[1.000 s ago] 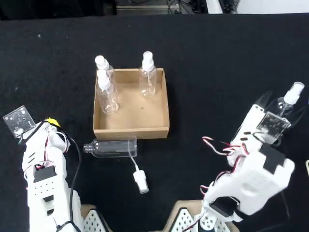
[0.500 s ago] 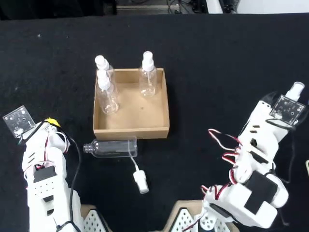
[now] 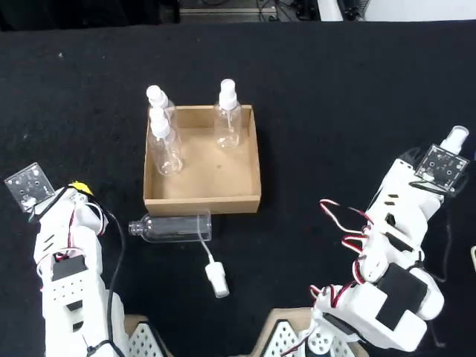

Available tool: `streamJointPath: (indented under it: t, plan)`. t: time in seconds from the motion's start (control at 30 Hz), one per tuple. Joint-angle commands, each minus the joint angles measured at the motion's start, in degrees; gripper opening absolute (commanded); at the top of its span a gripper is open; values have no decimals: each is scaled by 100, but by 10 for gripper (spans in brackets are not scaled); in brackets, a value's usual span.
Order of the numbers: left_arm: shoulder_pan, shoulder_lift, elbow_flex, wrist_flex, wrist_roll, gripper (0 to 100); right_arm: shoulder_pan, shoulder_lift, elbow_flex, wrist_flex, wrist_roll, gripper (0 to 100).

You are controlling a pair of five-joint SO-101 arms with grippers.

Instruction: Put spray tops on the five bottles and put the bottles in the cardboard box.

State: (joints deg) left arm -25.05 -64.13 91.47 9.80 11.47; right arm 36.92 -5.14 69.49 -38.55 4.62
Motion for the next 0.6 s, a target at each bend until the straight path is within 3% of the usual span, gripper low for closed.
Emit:
streamJointPath:
  t: [0.0, 0.57]
  plan:
    - [4, -62, -57, -158, 26, 44, 97, -356, -13, 18, -9, 297]
    - [4, -62, -57, -158, 26, 44, 88, -356, -92, 9, -18, 297]
